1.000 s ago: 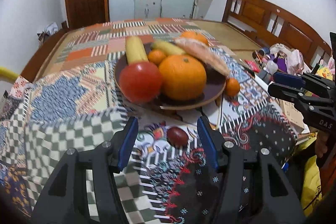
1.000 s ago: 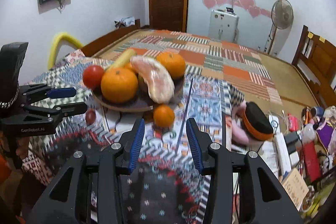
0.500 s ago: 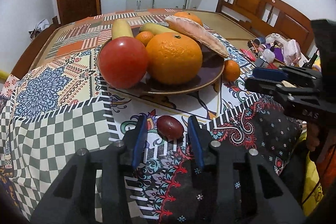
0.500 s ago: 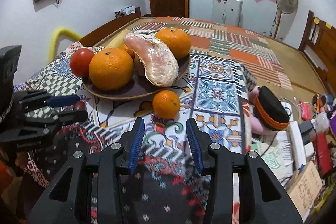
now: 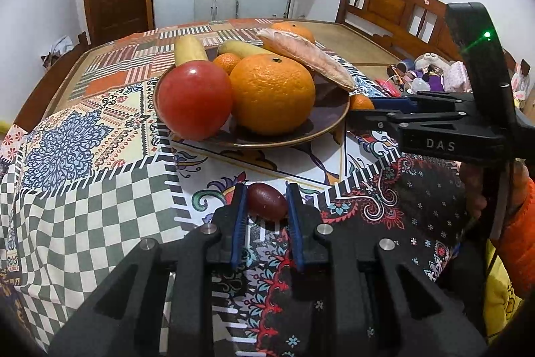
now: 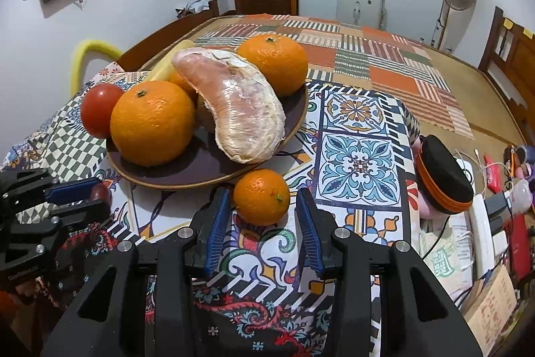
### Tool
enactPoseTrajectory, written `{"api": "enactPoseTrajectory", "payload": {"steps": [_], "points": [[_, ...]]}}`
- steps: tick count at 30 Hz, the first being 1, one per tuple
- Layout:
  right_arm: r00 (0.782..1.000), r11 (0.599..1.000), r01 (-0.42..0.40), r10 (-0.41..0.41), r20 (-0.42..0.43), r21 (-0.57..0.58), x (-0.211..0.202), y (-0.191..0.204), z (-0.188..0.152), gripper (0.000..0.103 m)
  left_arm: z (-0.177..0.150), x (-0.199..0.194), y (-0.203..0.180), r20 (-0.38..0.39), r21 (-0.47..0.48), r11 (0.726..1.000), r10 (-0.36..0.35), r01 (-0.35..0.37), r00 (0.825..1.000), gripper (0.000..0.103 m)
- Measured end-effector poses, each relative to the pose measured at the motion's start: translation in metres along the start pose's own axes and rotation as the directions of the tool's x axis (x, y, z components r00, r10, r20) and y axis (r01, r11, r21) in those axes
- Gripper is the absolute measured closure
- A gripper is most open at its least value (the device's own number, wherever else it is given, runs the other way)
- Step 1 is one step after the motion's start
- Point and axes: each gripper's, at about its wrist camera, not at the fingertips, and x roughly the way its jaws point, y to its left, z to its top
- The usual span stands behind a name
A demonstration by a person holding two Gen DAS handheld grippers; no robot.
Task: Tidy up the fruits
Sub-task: 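Grasp the dark red date with the left gripper while the right gripper grasps a small mandarin, then drop the date onto the plate with the left gripper while the right gripper places the mandarin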
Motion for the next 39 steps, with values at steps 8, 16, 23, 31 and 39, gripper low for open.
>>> {"api": "enactPoseTrajectory", "payload": {"steps": [8,16,23,31,39], "points": [[1.000,1.000,-0.003,0.003,0.021,0.005,-0.014,0.002,-0.007,0.072,0.002,-0.016,0.004,0.031,-0.015,1.000,-0.013,0.013,0.999,0.080],[0.994,1.000,-0.020,0.020,0.106,-0.001,-0.043,0.007,0.000,0.072,0.020,-0.038,0.004,0.097,-0.013,1.000,0.003,-0.002,0.995,0.080],[0.987,0.999,-0.032,0.035,0.158,-0.022,-0.048,0.017,0.012,0.072,0.050,-0.051,0.011,0.162,-0.019,0.999,0.032,-0.029,0.986,0.080],[0.984,0.999,-0.043,0.048,0.169,-0.034,-0.037,0.024,0.028,0.072,0.076,-0.048,0.012,0.194,-0.010,0.998,0.059,-0.058,0.979,0.080],[0.989,0.998,-0.057,0.060,0.138,-0.022,-0.018,0.025,0.032,0.072,0.090,-0.029,0.015,0.181,-0.010,0.998,0.066,-0.065,0.981,0.080]]}}
